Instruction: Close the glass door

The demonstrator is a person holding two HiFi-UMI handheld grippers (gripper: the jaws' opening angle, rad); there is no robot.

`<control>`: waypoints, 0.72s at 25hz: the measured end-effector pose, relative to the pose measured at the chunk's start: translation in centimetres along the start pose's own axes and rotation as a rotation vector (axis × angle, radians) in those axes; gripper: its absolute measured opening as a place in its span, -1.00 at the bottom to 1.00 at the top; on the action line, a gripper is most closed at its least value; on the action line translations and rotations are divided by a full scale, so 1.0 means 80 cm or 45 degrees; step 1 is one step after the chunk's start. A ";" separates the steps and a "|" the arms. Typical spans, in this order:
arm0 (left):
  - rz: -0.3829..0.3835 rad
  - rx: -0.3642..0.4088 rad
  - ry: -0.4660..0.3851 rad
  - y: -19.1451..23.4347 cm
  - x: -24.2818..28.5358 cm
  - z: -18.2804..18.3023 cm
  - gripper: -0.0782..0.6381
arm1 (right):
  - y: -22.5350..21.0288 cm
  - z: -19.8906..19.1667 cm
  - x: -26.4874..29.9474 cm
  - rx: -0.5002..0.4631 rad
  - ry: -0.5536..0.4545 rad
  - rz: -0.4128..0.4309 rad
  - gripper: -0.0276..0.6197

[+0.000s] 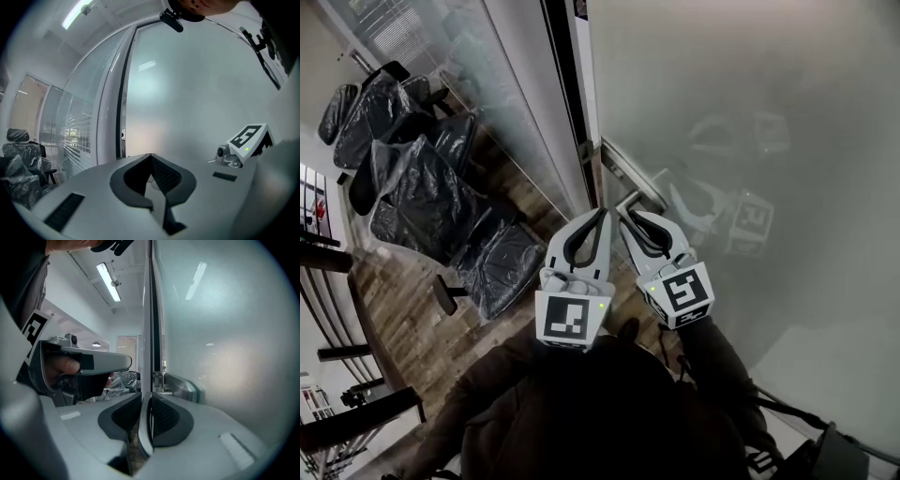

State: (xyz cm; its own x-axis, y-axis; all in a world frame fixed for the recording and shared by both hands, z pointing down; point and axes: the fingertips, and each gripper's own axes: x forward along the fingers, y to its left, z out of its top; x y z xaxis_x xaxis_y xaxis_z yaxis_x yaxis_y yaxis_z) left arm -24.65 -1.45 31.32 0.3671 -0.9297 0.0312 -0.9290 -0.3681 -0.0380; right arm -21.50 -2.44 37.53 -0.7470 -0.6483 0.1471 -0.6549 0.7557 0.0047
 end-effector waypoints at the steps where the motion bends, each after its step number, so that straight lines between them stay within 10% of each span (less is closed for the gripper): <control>1: 0.010 -0.001 -0.005 0.001 -0.003 0.001 -0.79 | 0.004 -0.001 0.000 -0.001 0.001 0.006 -0.71; 18: 0.074 0.031 -0.025 0.003 -0.053 0.006 -0.79 | 0.042 -0.007 -0.007 -0.024 0.002 0.028 -0.72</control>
State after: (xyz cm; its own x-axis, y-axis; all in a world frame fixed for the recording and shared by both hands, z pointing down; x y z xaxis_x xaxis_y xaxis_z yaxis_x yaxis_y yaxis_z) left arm -26.42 2.37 30.69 0.3138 -0.9494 0.0083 -0.9474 -0.3137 -0.0635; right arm -23.20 0.53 37.99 -0.7610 -0.6315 0.1487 -0.6361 0.7713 0.0202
